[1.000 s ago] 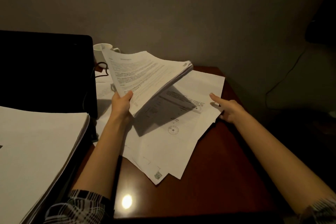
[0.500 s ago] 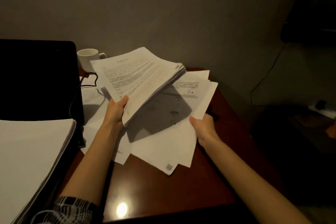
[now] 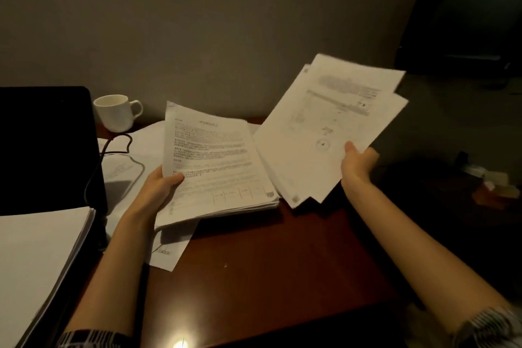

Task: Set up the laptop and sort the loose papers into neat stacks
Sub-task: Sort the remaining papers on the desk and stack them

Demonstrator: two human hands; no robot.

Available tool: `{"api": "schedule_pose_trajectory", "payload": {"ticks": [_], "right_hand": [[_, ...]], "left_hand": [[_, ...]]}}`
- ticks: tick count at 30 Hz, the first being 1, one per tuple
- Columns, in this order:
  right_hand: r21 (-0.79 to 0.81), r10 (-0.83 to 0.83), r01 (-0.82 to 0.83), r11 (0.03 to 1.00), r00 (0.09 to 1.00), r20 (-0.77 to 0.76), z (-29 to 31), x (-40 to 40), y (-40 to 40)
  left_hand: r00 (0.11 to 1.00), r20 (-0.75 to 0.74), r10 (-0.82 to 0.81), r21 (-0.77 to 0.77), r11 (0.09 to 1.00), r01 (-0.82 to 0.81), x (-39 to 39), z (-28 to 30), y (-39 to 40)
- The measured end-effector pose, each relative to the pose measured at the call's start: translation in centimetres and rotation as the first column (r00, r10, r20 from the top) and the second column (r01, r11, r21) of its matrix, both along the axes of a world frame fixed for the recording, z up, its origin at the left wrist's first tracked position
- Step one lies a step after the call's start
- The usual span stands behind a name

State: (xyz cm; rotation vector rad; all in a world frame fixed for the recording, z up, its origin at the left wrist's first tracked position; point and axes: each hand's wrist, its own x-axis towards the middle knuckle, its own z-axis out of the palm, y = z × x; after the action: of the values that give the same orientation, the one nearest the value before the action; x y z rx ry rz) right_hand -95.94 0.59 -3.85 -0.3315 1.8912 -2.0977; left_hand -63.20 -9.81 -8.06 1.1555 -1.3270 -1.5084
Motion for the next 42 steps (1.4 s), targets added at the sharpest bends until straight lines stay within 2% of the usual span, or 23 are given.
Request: {"api": "schedule_pose_trajectory", "payload": {"ticks": [3,6,9,11,14,18,21,26,29,31,35,39,42], "right_hand": [[-0.149,-0.120,0.131,0.980,0.990,0.078,1.8,0.1,-0.6],[-0.163,-0.076,0.100,0.982,0.986,0.149,2.7,0.0,-1.8],[0.006,0.158,-0.162,0.987,0.968,0.194,1.8,1.1,-2.8],[0.055,0.348,-0.376,0.925,0.897,0.273,0.4,2.0,-2.8],[0.135,0.470,-0.517,0.845,0.839,0.273,-1.3,3.3,-2.0],[0.178,0.476,-0.510,0.842,0.856,0.203,-3.5,3.7,-1.9],[0.151,0.510,-0.529,0.835,0.847,0.149,-4.0,4.0,-2.2],[0.049,0.697,-0.702,0.710,0.711,0.091,-2.4,4.1,-1.5],[-0.027,0.764,-0.764,0.644,0.645,-0.028,-0.1,3.7,-0.8],[-0.061,0.742,-0.756,0.652,0.653,-0.152,1.8,3.5,-0.3],[-0.125,0.596,-0.681,0.722,0.704,-0.386,5.3,4.3,0.9],[-0.176,0.534,-0.643,0.746,0.734,-0.419,5.7,5.4,1.3],[-0.104,0.532,-0.631,0.769,0.722,-0.442,4.8,5.7,1.6]], "left_hand": [[1.000,0.029,0.005,-0.017,1.000,-0.005,-0.9,0.1,0.6],[0.999,0.046,0.010,-0.023,1.000,-0.009,-1.4,0.2,1.0],[0.997,0.078,-0.014,-0.015,1.000,0.015,-1.1,0.4,1.2],[0.995,0.093,-0.033,-0.021,0.999,0.036,-0.7,0.6,1.1],[0.990,0.107,-0.088,-0.080,0.992,0.097,-0.4,0.9,1.6],[0.975,0.142,-0.172,-0.137,0.972,0.191,-0.8,1.4,2.6],[0.976,0.064,-0.206,-0.158,0.964,0.214,-2.0,1.3,3.2],[0.985,-0.024,-0.171,-0.330,0.931,0.154,-3.4,1.2,4.7],[0.994,-0.038,-0.106,-0.473,0.878,0.076,-3.6,2.1,4.8],[0.995,-0.042,-0.087,-0.535,0.843,0.051,-3.8,2.9,4.8],[0.997,-0.065,0.040,-0.628,0.775,-0.072,-4.3,4.3,4.9],[0.995,-0.073,0.066,-0.657,0.747,-0.097,-4.4,4.8,5.2],[0.990,-0.108,0.095,-0.664,0.734,-0.143,-4.4,4.9,5.8]]}}
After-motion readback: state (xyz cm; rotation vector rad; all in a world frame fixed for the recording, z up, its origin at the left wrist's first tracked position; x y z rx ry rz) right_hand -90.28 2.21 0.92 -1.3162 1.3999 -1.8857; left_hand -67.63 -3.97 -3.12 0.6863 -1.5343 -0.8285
